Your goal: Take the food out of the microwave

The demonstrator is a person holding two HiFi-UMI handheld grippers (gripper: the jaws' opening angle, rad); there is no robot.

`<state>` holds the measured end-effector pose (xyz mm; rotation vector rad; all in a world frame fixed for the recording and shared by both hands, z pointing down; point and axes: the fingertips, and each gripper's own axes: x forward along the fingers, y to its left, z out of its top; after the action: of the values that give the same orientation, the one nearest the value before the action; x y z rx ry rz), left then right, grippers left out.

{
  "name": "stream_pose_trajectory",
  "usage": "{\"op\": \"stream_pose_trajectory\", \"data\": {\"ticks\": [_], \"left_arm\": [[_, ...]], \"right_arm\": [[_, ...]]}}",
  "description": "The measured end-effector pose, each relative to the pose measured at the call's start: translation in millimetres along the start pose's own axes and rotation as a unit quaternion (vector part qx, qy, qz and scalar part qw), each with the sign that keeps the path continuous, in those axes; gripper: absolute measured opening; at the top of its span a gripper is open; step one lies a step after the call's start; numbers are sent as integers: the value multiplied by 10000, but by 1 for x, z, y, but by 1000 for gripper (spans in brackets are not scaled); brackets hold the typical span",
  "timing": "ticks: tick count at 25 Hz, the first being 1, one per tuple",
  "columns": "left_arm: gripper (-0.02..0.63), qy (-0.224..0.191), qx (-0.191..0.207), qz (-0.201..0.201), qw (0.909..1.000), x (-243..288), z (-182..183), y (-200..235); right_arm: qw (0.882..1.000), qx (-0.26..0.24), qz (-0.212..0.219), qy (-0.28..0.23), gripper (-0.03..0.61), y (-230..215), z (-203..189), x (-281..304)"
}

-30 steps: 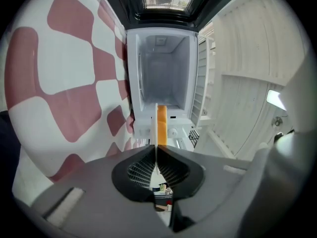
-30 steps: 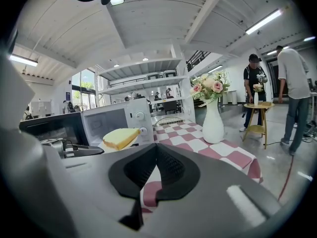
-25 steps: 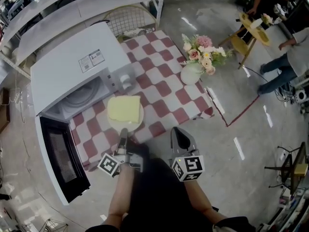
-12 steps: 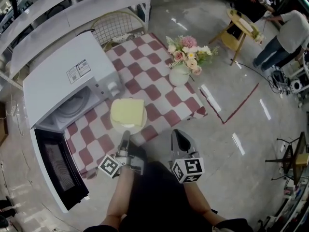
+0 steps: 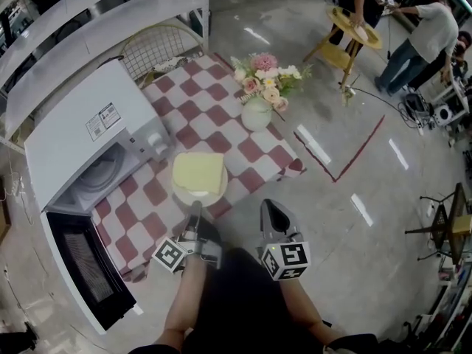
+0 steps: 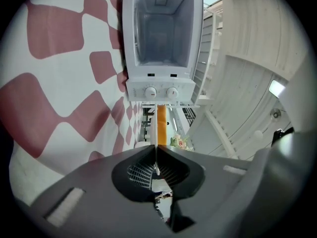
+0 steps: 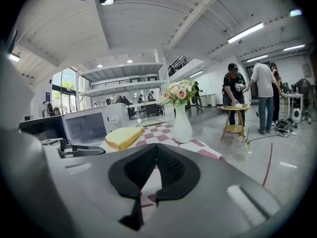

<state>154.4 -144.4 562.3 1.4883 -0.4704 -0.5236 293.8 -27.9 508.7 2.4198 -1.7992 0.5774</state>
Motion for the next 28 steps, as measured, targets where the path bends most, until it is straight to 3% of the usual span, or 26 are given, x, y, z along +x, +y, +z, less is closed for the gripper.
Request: {"op": "stream_pose_trajectory", "data": {"ticks": [28], "left_arm": [[21, 236, -62, -27, 9997, 9, -26, -6]], "right_arm": [[9972, -17, -683, -288, -2, -49, 10, -22]]}}
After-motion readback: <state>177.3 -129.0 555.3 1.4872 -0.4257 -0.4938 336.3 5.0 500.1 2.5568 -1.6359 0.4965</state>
